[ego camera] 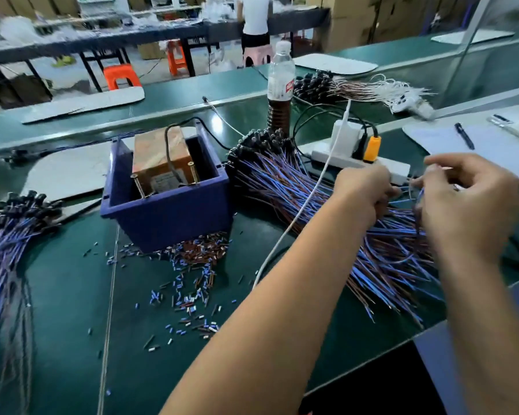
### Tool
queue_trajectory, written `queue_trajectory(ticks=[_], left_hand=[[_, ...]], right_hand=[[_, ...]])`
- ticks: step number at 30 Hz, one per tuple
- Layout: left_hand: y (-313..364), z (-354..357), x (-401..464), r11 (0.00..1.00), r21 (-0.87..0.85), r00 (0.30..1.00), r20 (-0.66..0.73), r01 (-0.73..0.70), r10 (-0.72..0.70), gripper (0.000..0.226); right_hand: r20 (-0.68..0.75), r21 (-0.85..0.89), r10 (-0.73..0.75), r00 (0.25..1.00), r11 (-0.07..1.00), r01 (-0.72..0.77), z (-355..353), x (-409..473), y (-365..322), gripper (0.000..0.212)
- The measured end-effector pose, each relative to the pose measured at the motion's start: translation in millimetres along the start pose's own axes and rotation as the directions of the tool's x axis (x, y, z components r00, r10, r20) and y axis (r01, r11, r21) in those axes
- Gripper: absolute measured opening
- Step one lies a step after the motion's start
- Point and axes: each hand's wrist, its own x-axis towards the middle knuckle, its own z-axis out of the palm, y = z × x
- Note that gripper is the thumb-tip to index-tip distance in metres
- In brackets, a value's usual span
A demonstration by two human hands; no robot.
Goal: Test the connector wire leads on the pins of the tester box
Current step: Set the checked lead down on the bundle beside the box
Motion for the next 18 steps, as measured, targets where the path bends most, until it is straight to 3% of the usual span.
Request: queue_trajectory(ticks=[2,5,7,9,11,14,16,18], left_hand=[[0.9,-0.9,6.8,0.985,-0.147,0.996,0.017,0.091,-0.089,0.034],[5.7,-12.4,12.1,0.914,-0.396,0.995,0.003,0.090,-0.097,0.039],[12.7,-19.4,14.2,0.824,-0.566,0.996,-0.056,0.031,-0.076,0.037],[20.3,-28.3,14.8,0.725,-0.686,0.992,-0.120,-0.053,-0.042,0.035],[28.1,-38.7,15.0,0.626,-0.771,0.991,-0.135,-0.115,0.015,0.037],[42.8,-56.1,15.5,0.502,-0.843,0.981,-0.164,-0.194,0.104,0.038],[50.7,-68.1,11.9,0.545,-0.792,0.961,-0.225,-0.276,0.159,0.036],[52.5,-83.3,9.3,0.752,-0.506,0.890,-0.389,-0.422,0.238,0.034]], right_hand=[[-0.024,-0.132,-0.025,0.999,0.991,0.022,-11.6,9.0,6.0,0.032],[-0.091,-0.285,-0.122,0.988,0.954,0.091,-16.3,12.8,3.6,0.040],[0.068,-0.306,-0.274,0.959,0.909,0.282,-6.5,6.6,-4.0,0.039],[0.366,-0.259,-0.302,0.880,0.875,0.409,10.9,-2.9,-11.2,0.052],[0.557,-0.187,-0.256,0.790,0.888,0.420,24.7,-8.8,-16.9,0.067],[0.643,-0.086,-0.258,0.721,0.911,0.403,35.3,-6.8,-19.3,0.065],[0.649,-0.021,-0.277,0.709,0.924,0.381,36.9,-0.7,-21.2,0.048],[0.595,-0.047,-0.319,0.738,0.903,0.428,36.2,8.1,-24.6,0.025]])
